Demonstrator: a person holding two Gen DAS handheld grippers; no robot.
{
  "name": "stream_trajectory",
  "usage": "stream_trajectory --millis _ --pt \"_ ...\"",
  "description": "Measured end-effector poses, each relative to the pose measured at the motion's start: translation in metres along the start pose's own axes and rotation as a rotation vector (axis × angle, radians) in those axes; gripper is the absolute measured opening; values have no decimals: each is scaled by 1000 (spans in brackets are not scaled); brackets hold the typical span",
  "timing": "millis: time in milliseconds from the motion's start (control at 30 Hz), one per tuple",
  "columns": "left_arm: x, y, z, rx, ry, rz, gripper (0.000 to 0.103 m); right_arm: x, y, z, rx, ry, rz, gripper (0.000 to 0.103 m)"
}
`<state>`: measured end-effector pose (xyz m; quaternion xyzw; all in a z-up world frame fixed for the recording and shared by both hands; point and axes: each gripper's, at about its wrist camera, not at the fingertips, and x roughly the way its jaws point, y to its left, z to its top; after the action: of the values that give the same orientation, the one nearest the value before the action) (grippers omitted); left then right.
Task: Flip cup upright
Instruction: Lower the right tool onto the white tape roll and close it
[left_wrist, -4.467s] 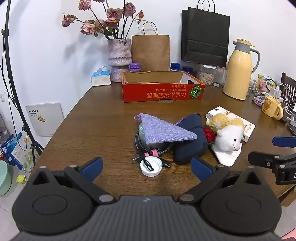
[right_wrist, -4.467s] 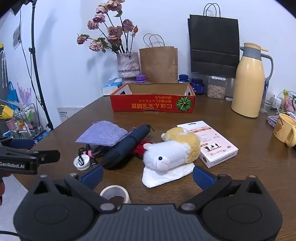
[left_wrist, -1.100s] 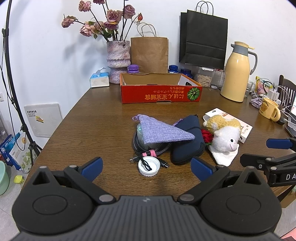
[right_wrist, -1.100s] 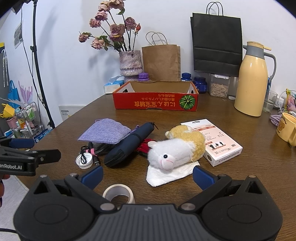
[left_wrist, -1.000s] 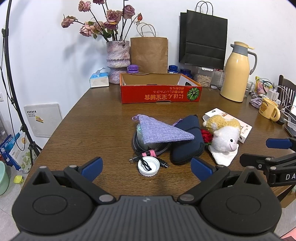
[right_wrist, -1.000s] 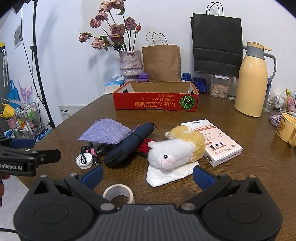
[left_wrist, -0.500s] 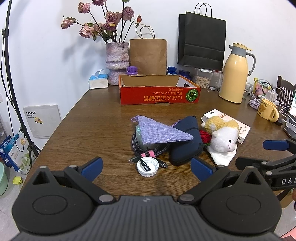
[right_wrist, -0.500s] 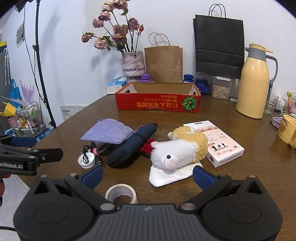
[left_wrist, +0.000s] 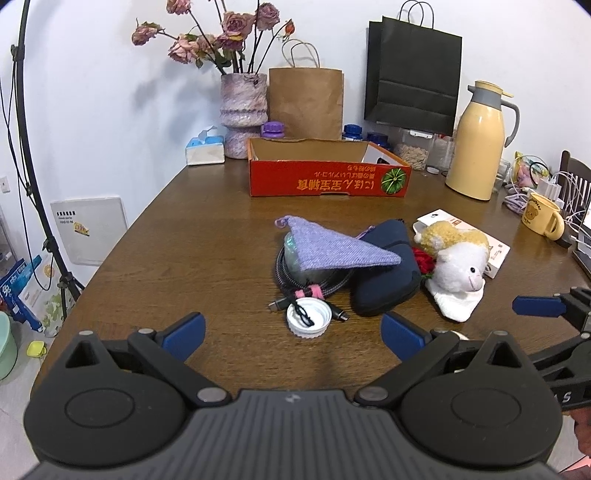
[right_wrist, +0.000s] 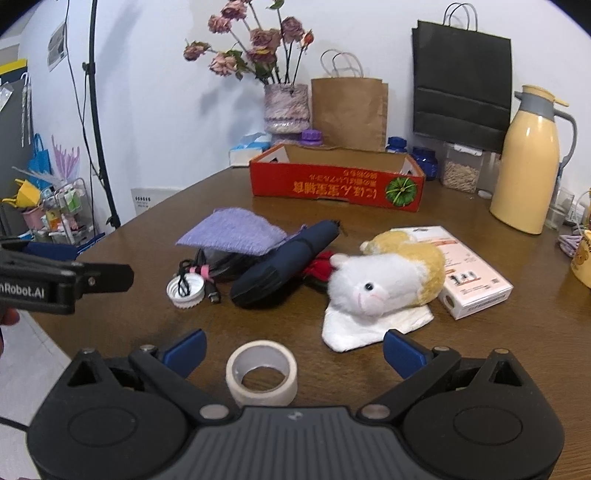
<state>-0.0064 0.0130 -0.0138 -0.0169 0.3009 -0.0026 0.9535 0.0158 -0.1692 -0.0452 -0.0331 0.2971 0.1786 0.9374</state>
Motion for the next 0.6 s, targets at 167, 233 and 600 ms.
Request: stream_trajectory --millis 167,233,600 --pt "5 5 -5 -10 14 3 103 13 5 -8 -8 24 21 96" --pt "6 6 -6 -13 19 3 103 17 6 -10 -8 32 28 94" --pt "16 10 -9 -24 38 8 103 34 9 -18 -13 66 68 59"
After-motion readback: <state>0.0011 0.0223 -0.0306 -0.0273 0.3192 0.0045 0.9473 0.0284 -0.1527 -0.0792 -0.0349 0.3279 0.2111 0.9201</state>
